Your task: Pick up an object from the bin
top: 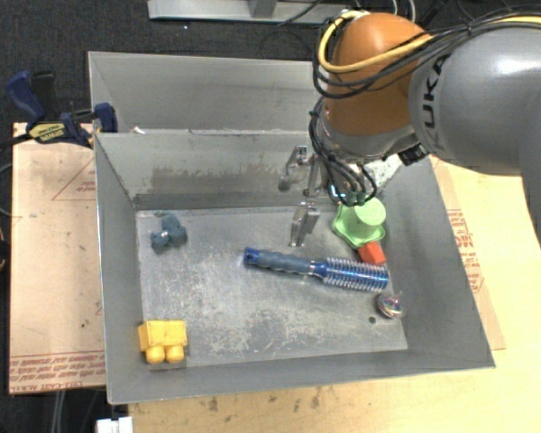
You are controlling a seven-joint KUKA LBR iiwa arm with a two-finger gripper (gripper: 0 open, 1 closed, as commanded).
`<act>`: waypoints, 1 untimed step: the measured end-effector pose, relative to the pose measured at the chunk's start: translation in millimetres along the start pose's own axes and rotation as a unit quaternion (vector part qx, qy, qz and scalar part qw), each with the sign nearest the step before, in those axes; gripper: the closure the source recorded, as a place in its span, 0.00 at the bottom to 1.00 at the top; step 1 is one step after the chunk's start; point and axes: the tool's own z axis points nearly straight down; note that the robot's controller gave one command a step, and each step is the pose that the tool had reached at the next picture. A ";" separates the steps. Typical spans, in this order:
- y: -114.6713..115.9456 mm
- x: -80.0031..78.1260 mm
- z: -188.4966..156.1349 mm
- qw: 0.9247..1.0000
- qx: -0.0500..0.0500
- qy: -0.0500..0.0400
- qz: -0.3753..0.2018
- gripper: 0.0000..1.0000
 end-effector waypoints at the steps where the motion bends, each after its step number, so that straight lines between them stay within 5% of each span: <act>1: -29.4 24.8 121.1 0.987 -0.001 -0.009 -0.160 0.00</act>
Offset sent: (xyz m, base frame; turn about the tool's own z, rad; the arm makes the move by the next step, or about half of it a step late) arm -0.0298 -0.0312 -0.1267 -0.3249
